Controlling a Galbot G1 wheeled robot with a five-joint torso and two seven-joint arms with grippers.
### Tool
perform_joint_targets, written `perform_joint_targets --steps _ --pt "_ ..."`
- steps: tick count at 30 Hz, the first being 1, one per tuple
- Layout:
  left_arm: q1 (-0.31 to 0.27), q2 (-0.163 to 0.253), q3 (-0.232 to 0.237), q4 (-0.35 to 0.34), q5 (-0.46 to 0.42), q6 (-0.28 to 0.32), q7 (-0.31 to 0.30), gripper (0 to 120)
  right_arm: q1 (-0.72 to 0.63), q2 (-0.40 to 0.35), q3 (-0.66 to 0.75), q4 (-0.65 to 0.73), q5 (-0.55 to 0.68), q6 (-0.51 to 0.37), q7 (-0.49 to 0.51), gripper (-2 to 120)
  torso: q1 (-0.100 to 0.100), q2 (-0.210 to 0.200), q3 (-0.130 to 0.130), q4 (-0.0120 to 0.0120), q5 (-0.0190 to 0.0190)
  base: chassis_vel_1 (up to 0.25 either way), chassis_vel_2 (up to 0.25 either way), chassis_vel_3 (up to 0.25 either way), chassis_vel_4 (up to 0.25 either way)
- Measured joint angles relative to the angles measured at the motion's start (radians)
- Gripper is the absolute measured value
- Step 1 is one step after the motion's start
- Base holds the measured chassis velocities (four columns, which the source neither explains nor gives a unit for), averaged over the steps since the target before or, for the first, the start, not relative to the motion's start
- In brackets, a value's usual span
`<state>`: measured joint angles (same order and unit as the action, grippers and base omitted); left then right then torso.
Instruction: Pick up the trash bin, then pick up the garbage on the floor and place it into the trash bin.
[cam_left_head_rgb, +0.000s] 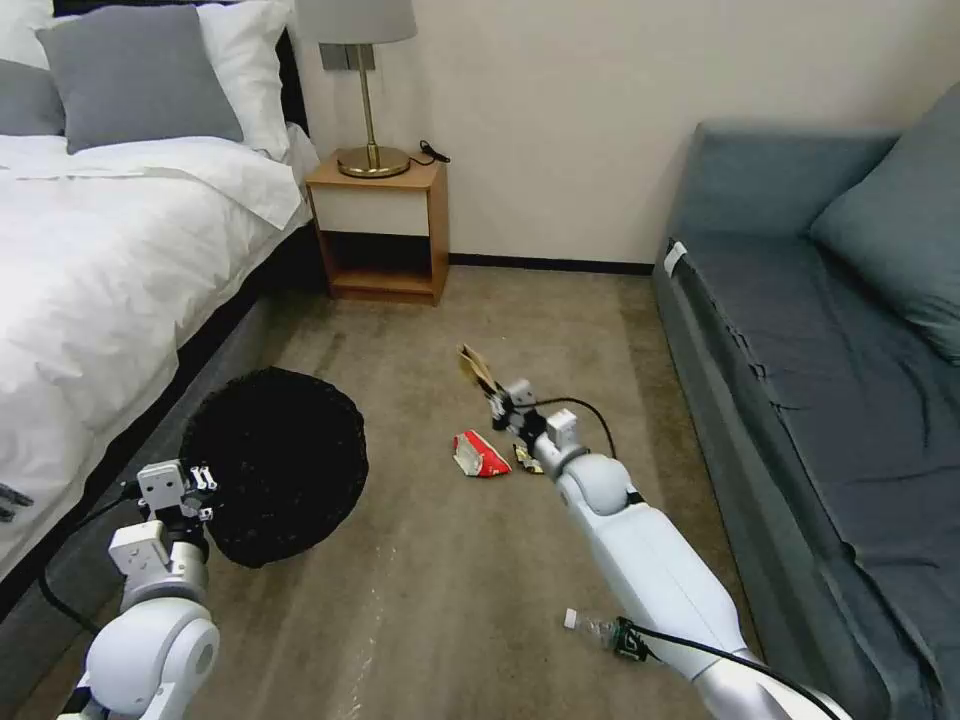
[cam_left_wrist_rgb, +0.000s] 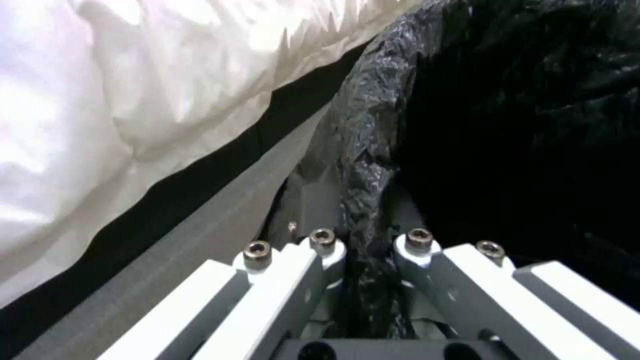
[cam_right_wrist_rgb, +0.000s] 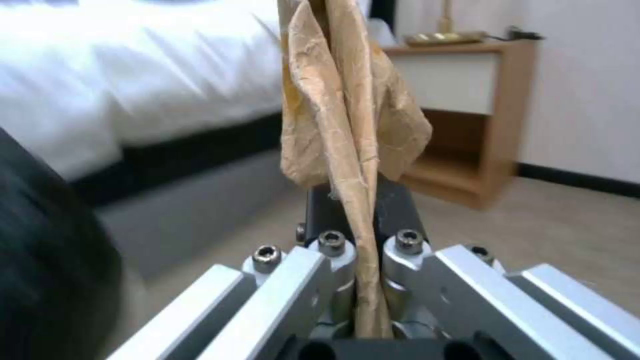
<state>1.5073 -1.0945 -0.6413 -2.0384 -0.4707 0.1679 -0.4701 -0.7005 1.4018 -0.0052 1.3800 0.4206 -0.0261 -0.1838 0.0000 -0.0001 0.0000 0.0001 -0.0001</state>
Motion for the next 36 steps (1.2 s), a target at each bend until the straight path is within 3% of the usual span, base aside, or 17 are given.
perform_joint_targets --steps 4,13,20,36 --pt "0.001 -0.003 0.004 0.0 -0.002 -0.003 -0.001 3 -0.001 0.028 -0.056 0.075 0.11 -0.039 0.019 0 0.0 0.0 0.0 -0.0001 -0.0001 0.0 0.0 0.0 0.0" --pt "0.01 -0.009 0.007 -0.06 -0.03 0.015 -0.005 3 -0.057 0.111 -0.122 0.127 0.217 -0.082 0.056 0 0.0 0.0 0.0 0.0 -0.0001 0.0 0.0 0.0 0.0" --pt "0.007 -0.016 0.019 -0.054 -0.031 0.017 -0.008 3 -0.111 0.154 -0.152 0.157 0.219 -0.097 0.058 0 0.0 0.0 0.0 0.0 -0.0002 0.0 0.0 0.0 0.0" --pt "-0.013 -0.036 0.072 -0.05 -0.032 0.025 -0.01 3 -0.167 0.165 -0.187 0.108 0.124 -0.08 0.038 0 0.0 0.0 0.0 -0.0001 0.0 0.0 0.0 0.0 0.0"
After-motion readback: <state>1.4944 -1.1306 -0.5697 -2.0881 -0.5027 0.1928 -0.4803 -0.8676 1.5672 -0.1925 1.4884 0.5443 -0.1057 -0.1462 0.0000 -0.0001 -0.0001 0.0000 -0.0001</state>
